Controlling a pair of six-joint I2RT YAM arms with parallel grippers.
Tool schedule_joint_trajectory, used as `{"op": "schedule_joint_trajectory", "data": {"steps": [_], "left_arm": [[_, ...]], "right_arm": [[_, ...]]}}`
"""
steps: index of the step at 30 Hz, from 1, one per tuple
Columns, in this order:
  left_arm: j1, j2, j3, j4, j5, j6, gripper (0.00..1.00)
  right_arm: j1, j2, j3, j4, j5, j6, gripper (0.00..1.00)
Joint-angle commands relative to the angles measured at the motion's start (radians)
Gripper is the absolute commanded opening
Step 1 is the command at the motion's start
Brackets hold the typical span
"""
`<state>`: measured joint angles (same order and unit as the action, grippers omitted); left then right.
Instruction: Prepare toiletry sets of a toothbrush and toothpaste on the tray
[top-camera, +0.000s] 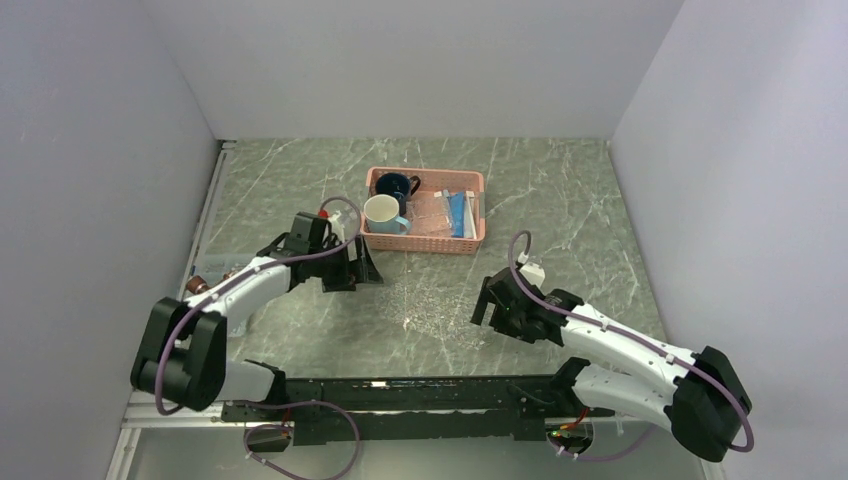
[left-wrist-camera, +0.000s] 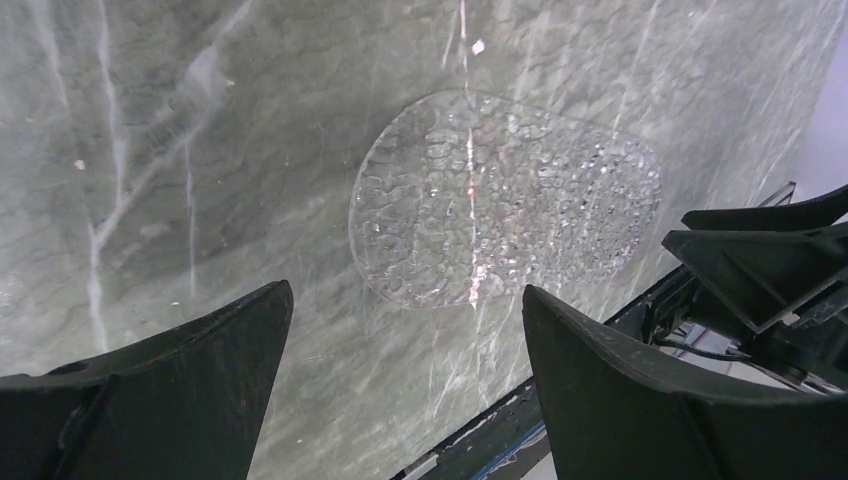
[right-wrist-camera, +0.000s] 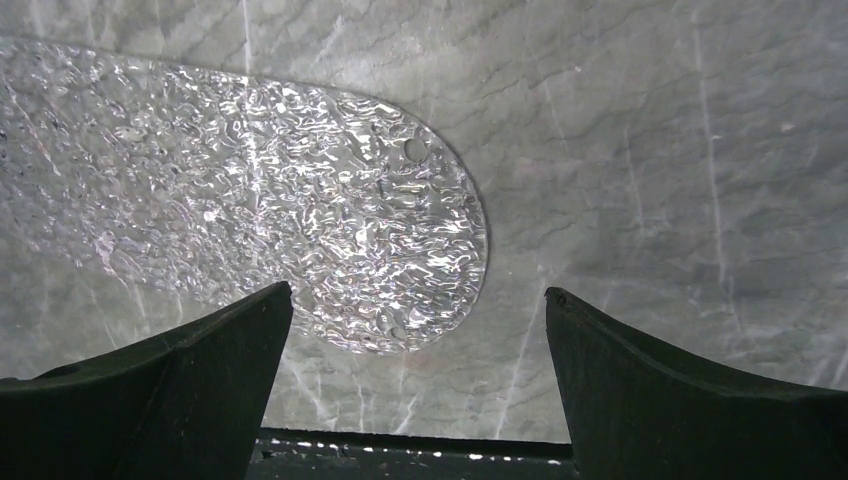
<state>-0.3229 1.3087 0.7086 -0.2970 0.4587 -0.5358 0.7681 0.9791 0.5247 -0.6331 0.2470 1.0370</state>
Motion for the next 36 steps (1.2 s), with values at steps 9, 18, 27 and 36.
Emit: {"op": "schedule_joint_trajectory", "data": {"steps": [9, 18, 27, 36], "left_arm": [[-0.091, 0.145, 0.074, 0.065, -0.039, -0.042, 0.9], [-0.112, 0.206, 0.107, 0.075, -0.076, -0.047, 0.89], [-0.123, 0.272, 0.128, 0.1, -0.067, -0.051, 0.89], [-0.147, 0.296, 0.096, 0.129, -0.06, -0.057, 0.88]], "right_arm": [[0.0, 0.011, -0.06, 0.148, -0.081, 0.062, 1.0], [0.001, 0.012, -0.085, 0.173, -0.086, 0.09, 1.0], [-0.001, -0.008, -0.108, 0.184, -0.096, 0.106, 1.0], [0.0, 0.013, -0.12, 0.226, -0.109, 0.126, 1.0]]}}
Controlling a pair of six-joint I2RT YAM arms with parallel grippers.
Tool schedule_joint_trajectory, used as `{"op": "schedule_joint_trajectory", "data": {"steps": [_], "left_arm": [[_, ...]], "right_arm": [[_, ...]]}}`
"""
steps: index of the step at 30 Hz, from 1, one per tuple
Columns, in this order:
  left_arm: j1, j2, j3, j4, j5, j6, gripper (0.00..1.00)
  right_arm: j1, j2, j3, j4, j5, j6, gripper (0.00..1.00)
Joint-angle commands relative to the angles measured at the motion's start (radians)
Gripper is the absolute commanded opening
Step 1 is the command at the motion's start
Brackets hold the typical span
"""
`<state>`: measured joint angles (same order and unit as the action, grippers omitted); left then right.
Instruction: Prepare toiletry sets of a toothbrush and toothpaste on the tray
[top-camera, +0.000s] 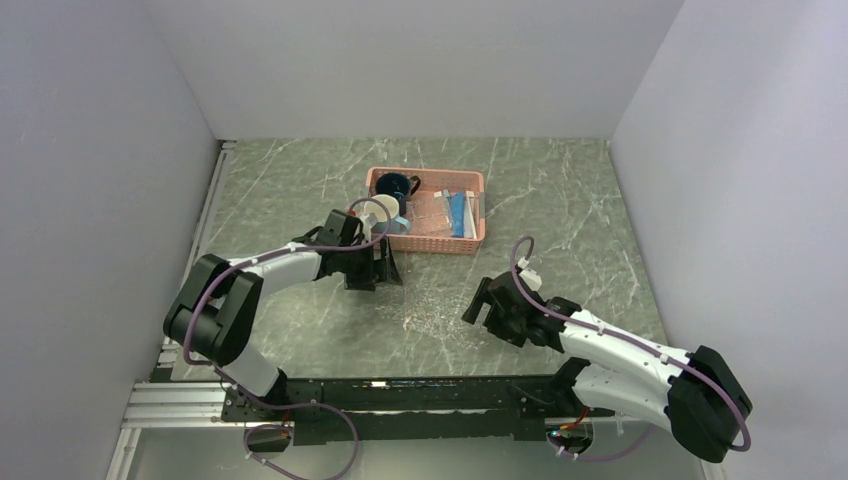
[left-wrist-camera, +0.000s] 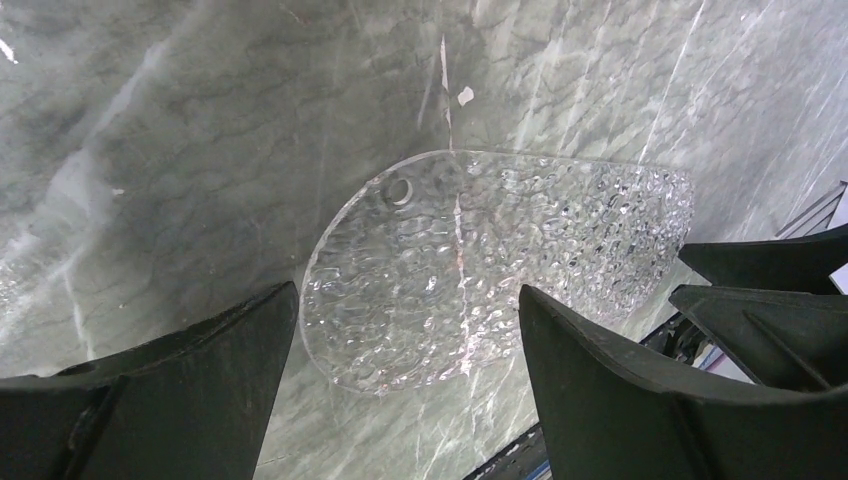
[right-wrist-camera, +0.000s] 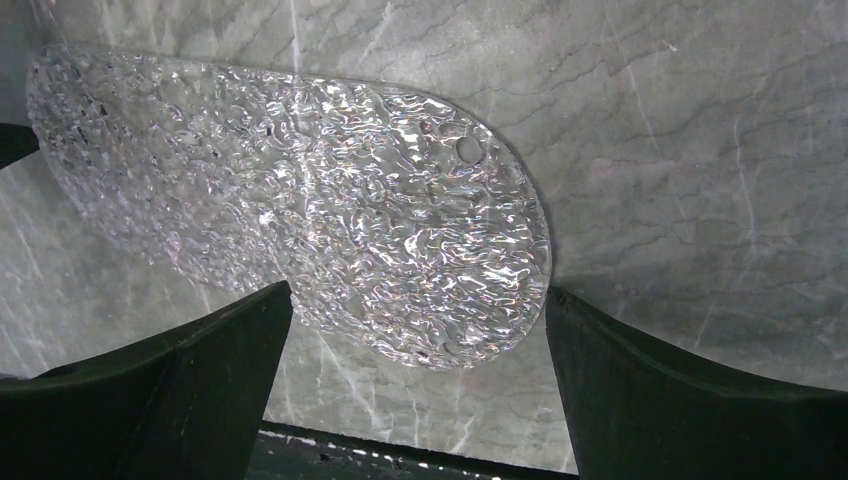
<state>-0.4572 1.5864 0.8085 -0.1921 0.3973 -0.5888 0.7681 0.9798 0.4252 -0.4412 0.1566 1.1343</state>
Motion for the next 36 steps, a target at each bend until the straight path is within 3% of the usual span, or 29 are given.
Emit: {"op": "schedule_joint_trajectory", "data": {"steps": [1, 16, 36], "left_arm": [[-0.014, 0.015, -0.011, 0.029, 0.001, -0.004, 0.88], [-0.028, -0.068, -0.18, 0.085, 0.005, -0.015, 0.86], [-0.032, -0.232, -0.339, 0.092, -0.024, -0.053, 0.87]], "right_arm": [[-0.001, 0.018, -0.02, 0.038, -0.018, 0.03, 1.0], [-0.001, 0.083, 0.032, 0.041, 0.007, -0.036, 1.0], [-0.064, 0.256, 0.105, 0.103, -0.042, -0.273, 1.0]]}}
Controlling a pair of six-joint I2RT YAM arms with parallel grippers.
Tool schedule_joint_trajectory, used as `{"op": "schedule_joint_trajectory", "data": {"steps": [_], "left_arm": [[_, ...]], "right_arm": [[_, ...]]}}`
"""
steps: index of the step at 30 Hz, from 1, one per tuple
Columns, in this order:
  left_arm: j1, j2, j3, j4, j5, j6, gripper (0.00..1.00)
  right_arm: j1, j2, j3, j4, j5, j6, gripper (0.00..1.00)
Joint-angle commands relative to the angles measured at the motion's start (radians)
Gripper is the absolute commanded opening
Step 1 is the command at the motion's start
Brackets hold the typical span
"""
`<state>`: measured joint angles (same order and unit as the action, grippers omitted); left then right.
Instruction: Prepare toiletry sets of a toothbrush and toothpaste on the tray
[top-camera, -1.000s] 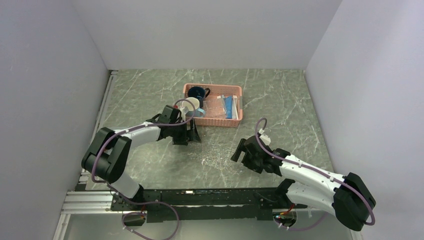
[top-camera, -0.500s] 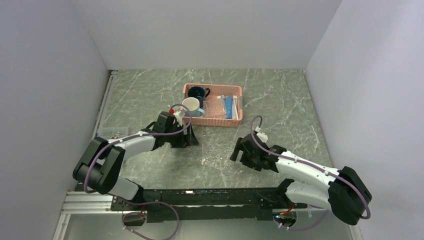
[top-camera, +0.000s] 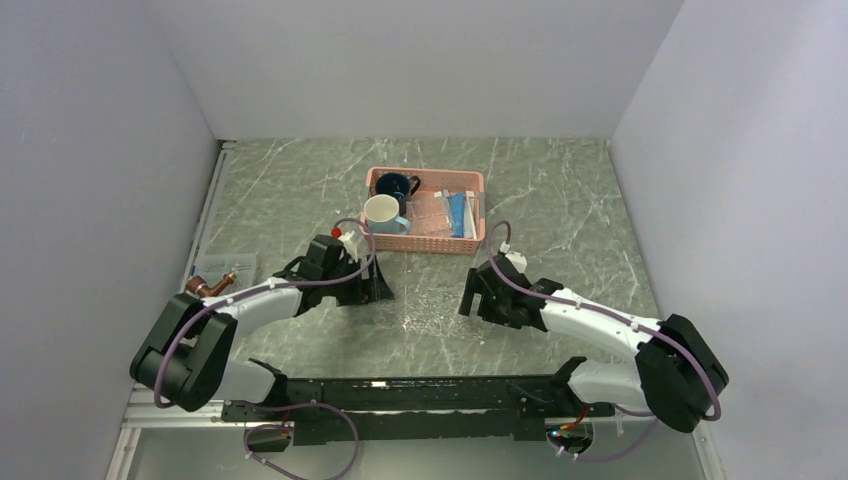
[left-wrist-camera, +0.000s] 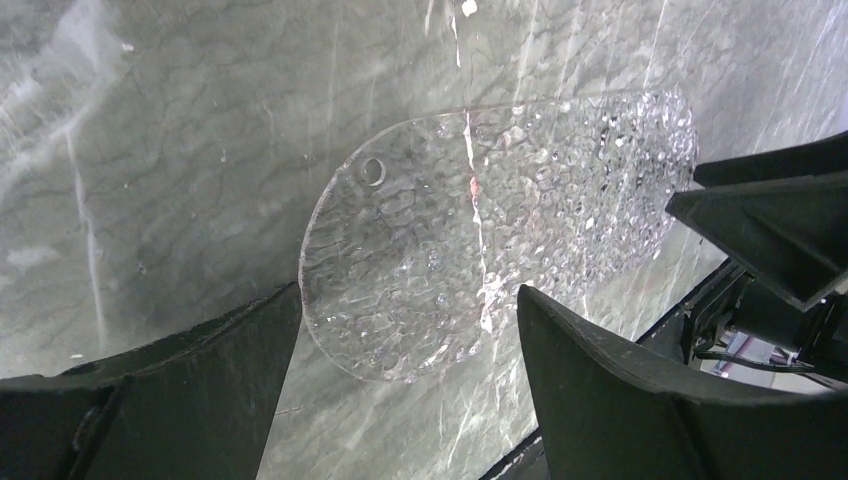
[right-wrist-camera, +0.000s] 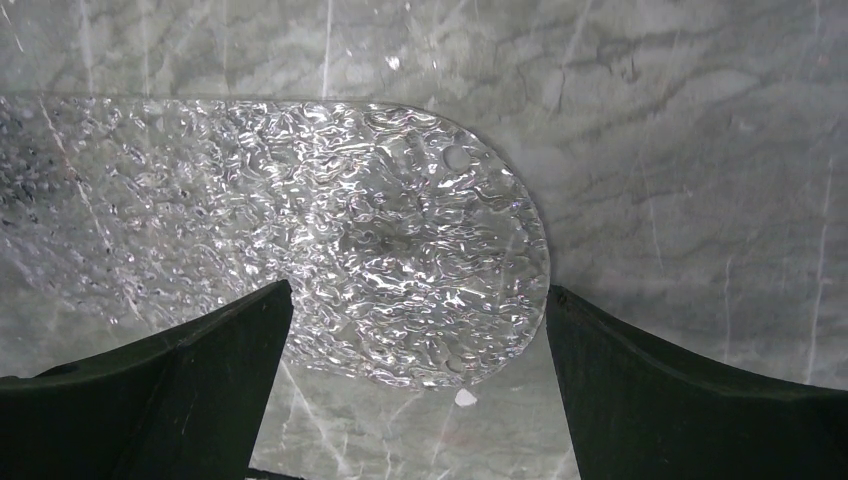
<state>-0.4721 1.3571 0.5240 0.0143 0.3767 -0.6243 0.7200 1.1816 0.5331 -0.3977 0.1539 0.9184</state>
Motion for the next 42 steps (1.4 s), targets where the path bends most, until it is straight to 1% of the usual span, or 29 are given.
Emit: {"op": "schedule_joint_trajectory", "data": {"steps": [1, 7, 15, 25, 32, 37, 42], "left_arm": [[-0.017, -0.008, -0.058, -0.116, -0.004, -0.019, 0.86], [-0.016, -0.065, -0.093, -0.123, -0.008, -0.034, 0.87], [-0.016, -0.107, -0.118, -0.132, -0.016, -0.043, 0.87], [-0.017, -0.132, -0.064, -0.205, -0.062, -0.017, 0.87], [-0.017, -0.162, 0.044, -0.343, -0.145, 0.041, 0.9], [-0.016, -0.228, 0.155, -0.481, -0.22, 0.094, 0.92], [-0.017, -0.292, 0.289, -0.615, -0.266, 0.152, 0.95]], "right_arm": [[-0.018, 0.064, -0.001, 0.065, -0.046, -0.066, 1.0], [-0.019, 0.107, 0.017, 0.066, -0.059, -0.096, 1.0], [-0.02, 0.096, 0.02, 0.038, -0.046, -0.104, 1.0], [-0.019, 0.078, 0.035, -0.036, -0.002, -0.098, 1.0], [-0.019, 0.036, 0.125, -0.154, 0.087, -0.128, 1.0], [-0.019, 0.023, 0.247, -0.243, 0.167, -0.172, 1.0], [-0.02, 0.044, 0.377, -0.282, 0.188, -0.224, 1.0]]}}
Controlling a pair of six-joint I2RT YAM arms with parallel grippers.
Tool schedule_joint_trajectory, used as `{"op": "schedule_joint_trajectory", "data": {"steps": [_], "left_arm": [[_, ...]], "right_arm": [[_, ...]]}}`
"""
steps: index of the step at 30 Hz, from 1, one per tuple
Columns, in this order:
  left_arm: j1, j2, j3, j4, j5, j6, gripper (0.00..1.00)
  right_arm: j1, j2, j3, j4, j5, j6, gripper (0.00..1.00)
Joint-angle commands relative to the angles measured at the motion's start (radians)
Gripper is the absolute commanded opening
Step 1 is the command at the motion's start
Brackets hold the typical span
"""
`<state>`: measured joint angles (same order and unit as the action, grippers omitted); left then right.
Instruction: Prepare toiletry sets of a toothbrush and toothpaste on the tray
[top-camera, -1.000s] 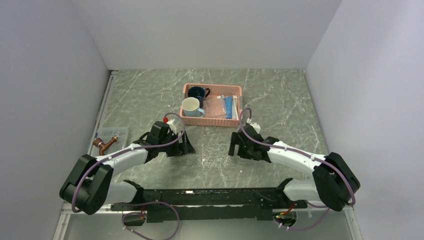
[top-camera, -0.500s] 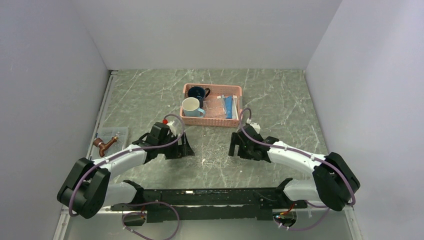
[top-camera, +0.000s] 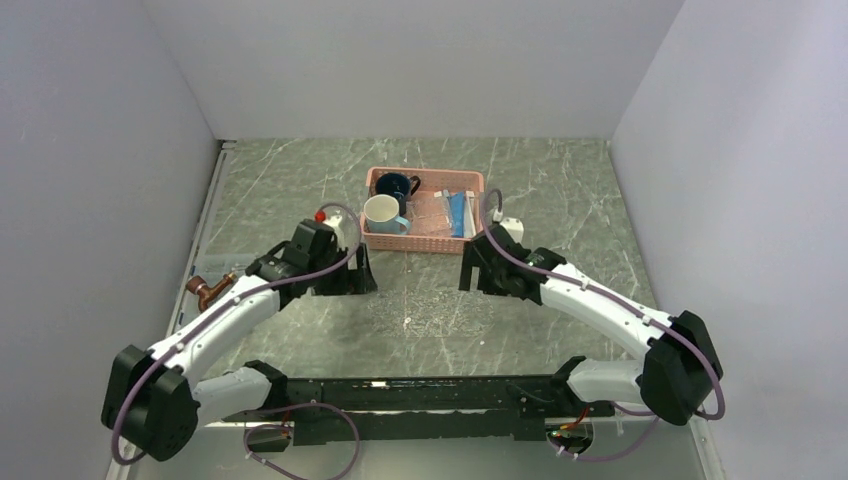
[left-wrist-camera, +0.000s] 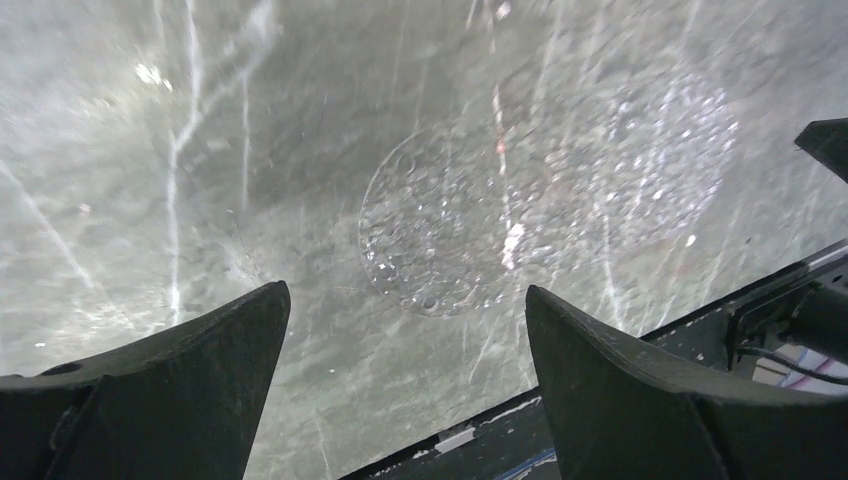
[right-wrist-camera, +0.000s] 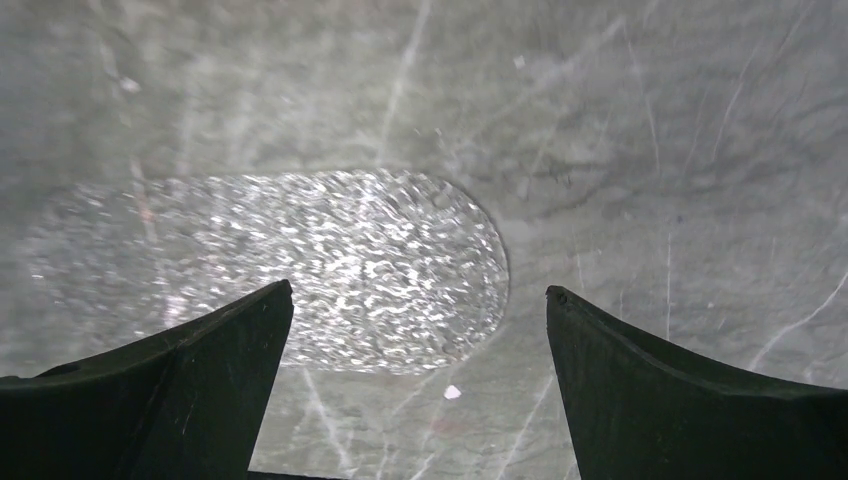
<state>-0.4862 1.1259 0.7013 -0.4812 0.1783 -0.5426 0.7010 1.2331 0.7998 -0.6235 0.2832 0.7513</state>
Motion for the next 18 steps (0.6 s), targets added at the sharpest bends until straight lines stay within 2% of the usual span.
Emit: {"op": "schedule_joint_trajectory", "data": {"steps": [1, 10, 18], "left_arm": [[-0.002, -0.073, 0.141, -0.142, -0.078, 0.083, 0.95], [-0.003, -0.194, 0.32, -0.273, -0.176, 0.195, 0.97], [-0.002, -0.336, 0.301, -0.277, -0.248, 0.269, 0.98]], "right_arm": [[-0.001, 0.001, 0.138, -0.061, 0.061, -0.07, 1.0], [0.0, 0.135, 0.423, -0.075, 0.059, -0.184, 0.99], [0.0, 0.327, 0.697, -0.091, 0.035, -0.273, 0.97]]}}
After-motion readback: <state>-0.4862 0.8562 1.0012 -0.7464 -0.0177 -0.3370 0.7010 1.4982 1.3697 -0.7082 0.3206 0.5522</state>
